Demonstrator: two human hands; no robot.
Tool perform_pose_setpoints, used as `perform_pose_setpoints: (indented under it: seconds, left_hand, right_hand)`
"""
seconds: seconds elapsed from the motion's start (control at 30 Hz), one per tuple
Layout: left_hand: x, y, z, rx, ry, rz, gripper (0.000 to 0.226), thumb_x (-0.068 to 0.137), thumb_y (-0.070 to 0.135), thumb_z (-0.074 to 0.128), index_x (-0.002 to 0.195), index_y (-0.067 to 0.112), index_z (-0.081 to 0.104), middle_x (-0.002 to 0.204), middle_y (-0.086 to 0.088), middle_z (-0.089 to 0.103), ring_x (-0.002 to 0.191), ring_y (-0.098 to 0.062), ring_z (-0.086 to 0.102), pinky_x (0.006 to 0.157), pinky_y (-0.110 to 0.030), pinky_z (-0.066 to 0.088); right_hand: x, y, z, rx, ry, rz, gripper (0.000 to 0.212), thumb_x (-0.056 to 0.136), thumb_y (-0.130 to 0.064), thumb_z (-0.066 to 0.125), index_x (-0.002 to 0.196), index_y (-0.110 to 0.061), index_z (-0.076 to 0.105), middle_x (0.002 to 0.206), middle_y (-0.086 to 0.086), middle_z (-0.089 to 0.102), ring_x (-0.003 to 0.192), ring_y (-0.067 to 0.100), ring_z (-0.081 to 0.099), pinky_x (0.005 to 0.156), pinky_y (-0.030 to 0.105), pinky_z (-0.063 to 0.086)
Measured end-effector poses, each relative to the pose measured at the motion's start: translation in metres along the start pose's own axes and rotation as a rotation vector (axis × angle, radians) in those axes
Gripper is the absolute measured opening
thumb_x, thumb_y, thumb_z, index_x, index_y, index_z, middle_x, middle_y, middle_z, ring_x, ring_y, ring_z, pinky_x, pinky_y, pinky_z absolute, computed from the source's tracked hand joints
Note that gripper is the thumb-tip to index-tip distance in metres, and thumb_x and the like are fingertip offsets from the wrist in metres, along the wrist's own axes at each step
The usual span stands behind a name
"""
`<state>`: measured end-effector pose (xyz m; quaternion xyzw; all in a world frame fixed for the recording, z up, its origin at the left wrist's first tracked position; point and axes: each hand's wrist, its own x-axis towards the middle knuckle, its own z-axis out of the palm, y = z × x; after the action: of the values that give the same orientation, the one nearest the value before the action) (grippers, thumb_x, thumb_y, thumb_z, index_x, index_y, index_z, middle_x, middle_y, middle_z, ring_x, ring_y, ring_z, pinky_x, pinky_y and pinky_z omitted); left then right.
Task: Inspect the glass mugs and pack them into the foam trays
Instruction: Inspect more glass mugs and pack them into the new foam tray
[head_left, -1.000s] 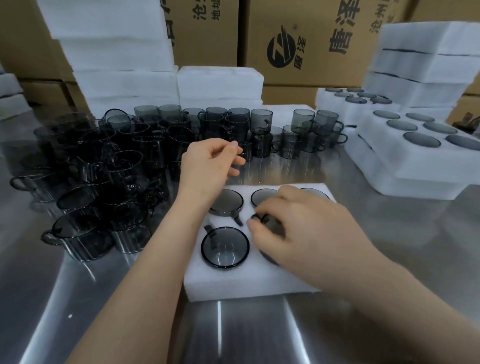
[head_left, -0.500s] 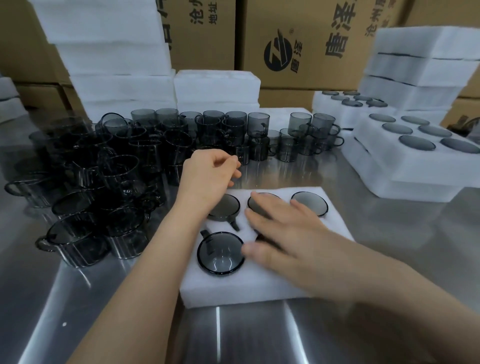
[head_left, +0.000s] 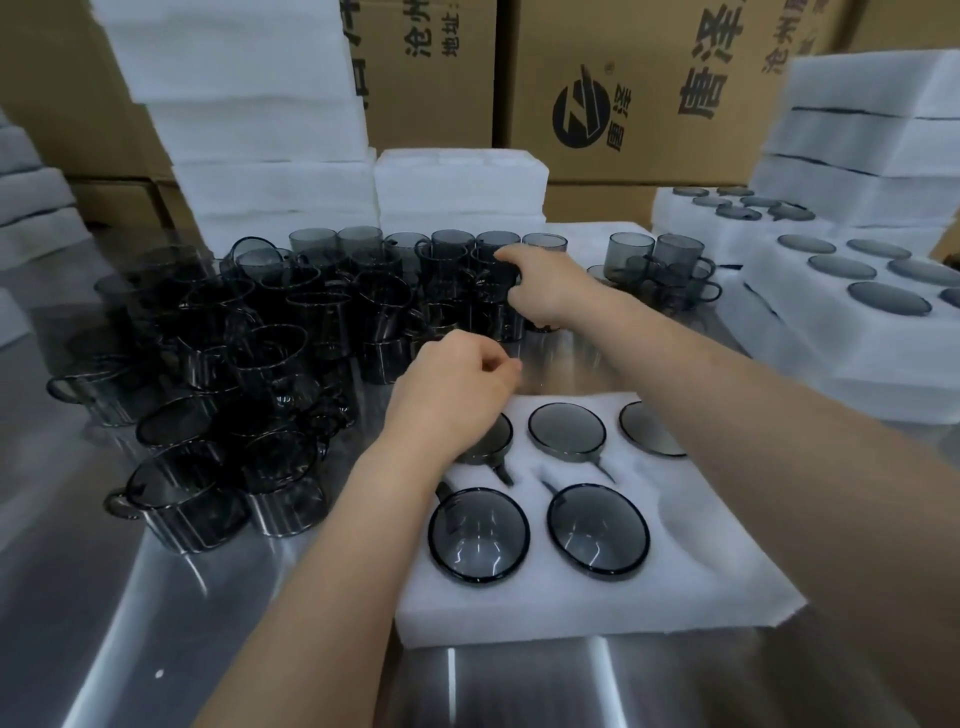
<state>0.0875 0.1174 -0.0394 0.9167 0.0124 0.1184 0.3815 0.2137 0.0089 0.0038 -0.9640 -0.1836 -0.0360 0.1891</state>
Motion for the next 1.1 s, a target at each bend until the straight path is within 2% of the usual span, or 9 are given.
perform_pose_setpoints:
  seconds: [0.1, 0.23, 0.43, 0.53, 0.63, 0.73, 0.87, 1.03, 1.1]
  left_hand:
    - [0.0, 0.0, 0.0, 0.019, 0.001, -0.009, 0.024, 0.091, 0.04, 0.056, 0.076, 0.029, 0.071, 0.067, 0.007, 0.064, 0.072, -0.017, 0.061, 0.064, -0.031, 0.045]
    - [0.0, 0.0, 0.0, 0.038, 0.003, -0.009, 0.024, 0.091, 0.041, 0.054, 0.079, 0.029, 0.071, 0.074, 0.007, 0.067, 0.075, -0.018, 0.062, 0.065, -0.032, 0.046]
    - [-0.001, 0.0, -0.001, 0.021, 0.011, -0.005, 0.021, 0.091, 0.039, 0.054, 0.08, 0.032, 0.07, 0.079, 0.009, 0.069, 0.081, -0.019, 0.064, 0.073, -0.035, 0.052]
    - [0.0, 0.0, -0.001, -0.082, 0.067, 0.024, 0.012, 0.089, 0.033, 0.059, 0.099, 0.034, 0.067, 0.092, 0.015, 0.068, 0.093, -0.017, 0.063, 0.083, -0.036, 0.051]
    - [0.0, 0.001, -0.001, -0.147, 0.164, 0.061, 0.052, 0.086, 0.03, 0.067, 0.135, 0.03, 0.049, 0.125, 0.009, 0.058, 0.104, -0.021, 0.061, 0.093, -0.039, 0.048]
    - [-0.001, 0.003, -0.001, -0.173, 0.196, 0.128, 0.075, 0.081, 0.028, 0.072, 0.146, 0.026, 0.034, 0.139, 0.004, 0.047, 0.108, -0.021, 0.06, 0.098, -0.044, 0.047]
    - [-0.002, 0.005, 0.0, -0.223, 0.164, 0.201, 0.079, 0.076, 0.025, 0.078, 0.144, 0.024, 0.038, 0.134, 0.004, 0.05, 0.116, -0.018, 0.055, 0.099, -0.041, 0.048]
    - [-0.002, 0.006, -0.003, -0.31, 0.231, 0.208, 0.054, 0.072, 0.03, 0.082, 0.119, 0.03, 0.056, 0.104, 0.017, 0.064, 0.098, 0.007, 0.059, 0.08, -0.003, 0.043]
    - [-0.003, 0.007, -0.004, -0.309, 0.226, 0.222, 0.05, 0.07, 0.027, 0.083, 0.113, 0.035, 0.059, 0.097, 0.022, 0.065, 0.092, 0.014, 0.058, 0.076, -0.001, 0.04]
  right_hand:
    - [0.014, 0.001, 0.008, -0.148, 0.046, 0.007, 0.051, 0.095, -0.008, 0.042, 0.143, -0.023, 0.043, 0.138, 0.011, 0.053, 0.119, 0.034, 0.053, 0.092, 0.043, 0.049]
    - [0.019, 0.007, 0.012, -0.236, 0.206, 0.001, 0.024, 0.1, -0.017, 0.044, 0.118, -0.013, 0.058, 0.119, 0.012, 0.062, 0.109, 0.035, 0.055, 0.082, 0.04, 0.047]
    - [-0.001, 0.02, -0.001, -0.175, 0.311, -0.028, 0.02, 0.099, -0.022, 0.048, 0.111, -0.015, 0.063, 0.11, 0.01, 0.066, 0.103, 0.034, 0.057, 0.074, 0.037, 0.043]
    - [-0.024, 0.023, -0.013, -0.009, 0.379, -0.062, 0.016, 0.096, -0.024, 0.055, 0.105, -0.018, 0.068, 0.1, 0.003, 0.067, 0.099, 0.029, 0.058, 0.078, 0.035, 0.046]
    - [-0.056, 0.02, -0.02, 0.135, 0.386, -0.124, 0.013, 0.093, -0.022, 0.062, 0.101, -0.016, 0.071, 0.087, -0.006, 0.06, 0.09, 0.018, 0.057, 0.076, 0.027, 0.039]
    - [-0.09, 0.011, -0.017, 0.292, 0.341, -0.187, 0.011, 0.089, -0.018, 0.069, 0.097, -0.016, 0.076, 0.08, -0.012, 0.063, 0.072, 0.003, 0.058, 0.078, 0.023, 0.046]
    - [-0.111, 0.005, -0.009, 0.45, 0.344, -0.246, 0.01, 0.084, -0.015, 0.074, 0.091, -0.021, 0.077, 0.075, -0.022, 0.065, 0.06, -0.009, 0.06, 0.071, 0.014, 0.049]
    - [-0.116, 0.011, -0.006, 0.738, 0.223, -0.294, 0.035, 0.084, -0.017, 0.075, 0.116, -0.028, 0.066, 0.099, 0.002, 0.062, 0.08, 0.028, 0.069, 0.077, 0.047, 0.059]
    - [-0.117, 0.013, -0.004, 0.782, 0.211, -0.303, 0.051, 0.079, -0.017, 0.079, 0.123, -0.031, 0.058, 0.099, 0.002, 0.056, 0.079, 0.032, 0.068, 0.076, 0.049, 0.059]
